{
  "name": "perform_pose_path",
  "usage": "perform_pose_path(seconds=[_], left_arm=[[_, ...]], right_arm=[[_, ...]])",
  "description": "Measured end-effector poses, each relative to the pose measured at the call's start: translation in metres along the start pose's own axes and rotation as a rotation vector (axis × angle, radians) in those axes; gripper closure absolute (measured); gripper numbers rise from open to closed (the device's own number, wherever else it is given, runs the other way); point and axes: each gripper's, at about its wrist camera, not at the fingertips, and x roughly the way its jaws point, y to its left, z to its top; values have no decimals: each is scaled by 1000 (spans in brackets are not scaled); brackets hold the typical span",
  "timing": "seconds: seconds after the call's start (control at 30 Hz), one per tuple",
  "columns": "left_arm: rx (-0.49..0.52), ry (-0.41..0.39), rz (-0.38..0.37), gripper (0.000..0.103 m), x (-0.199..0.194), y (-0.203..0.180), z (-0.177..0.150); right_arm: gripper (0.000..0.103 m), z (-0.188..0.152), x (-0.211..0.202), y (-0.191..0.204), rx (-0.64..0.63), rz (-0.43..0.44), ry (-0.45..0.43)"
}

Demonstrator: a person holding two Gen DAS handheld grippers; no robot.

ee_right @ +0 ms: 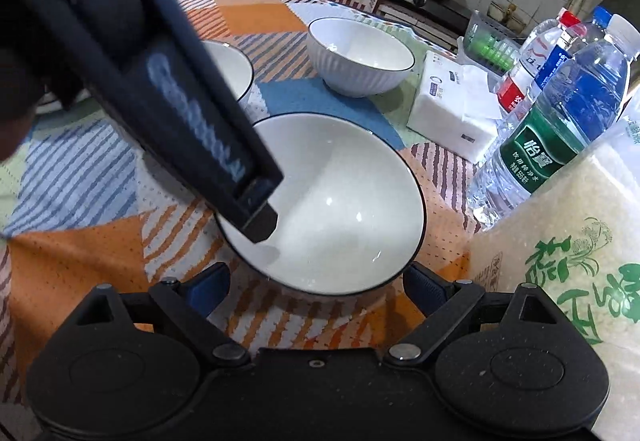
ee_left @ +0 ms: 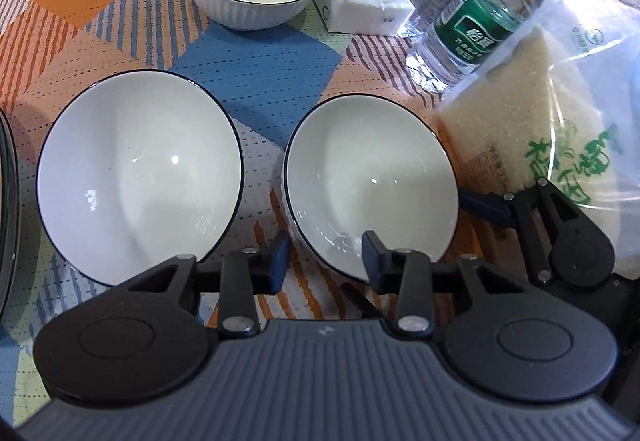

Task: Organize plates and bowls
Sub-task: 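Move both grippers to the second white bowl and close on its rim, then lift the second bowl with both grippers toward the first bowl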

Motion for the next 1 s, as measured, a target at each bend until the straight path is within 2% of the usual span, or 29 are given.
perform_pose_path(seconds=[0.03, 0.1, 0.2, 0.4, 0.67, 1.0], left_arm=[[-2, -4, 7, 69, 3, 0, 0], [-1, -4, 21, 78, 8, 1, 0], [14, -14, 28, 81, 10, 0, 0], [19, -12, 30, 83, 11, 0, 2], [21, 41, 22, 83, 4, -1, 0], [114, 83, -9, 83, -35, -17, 0]], right_arm=[[8, 1, 3, 0, 11, -4, 1], [8, 1, 8, -1, 35, -7, -5], [7, 2, 18, -5, 83, 15, 1], [7, -2, 36, -18, 228, 115, 3], [8, -8, 27, -9, 172, 125, -36], [8, -1, -9, -8, 158, 127, -32]])
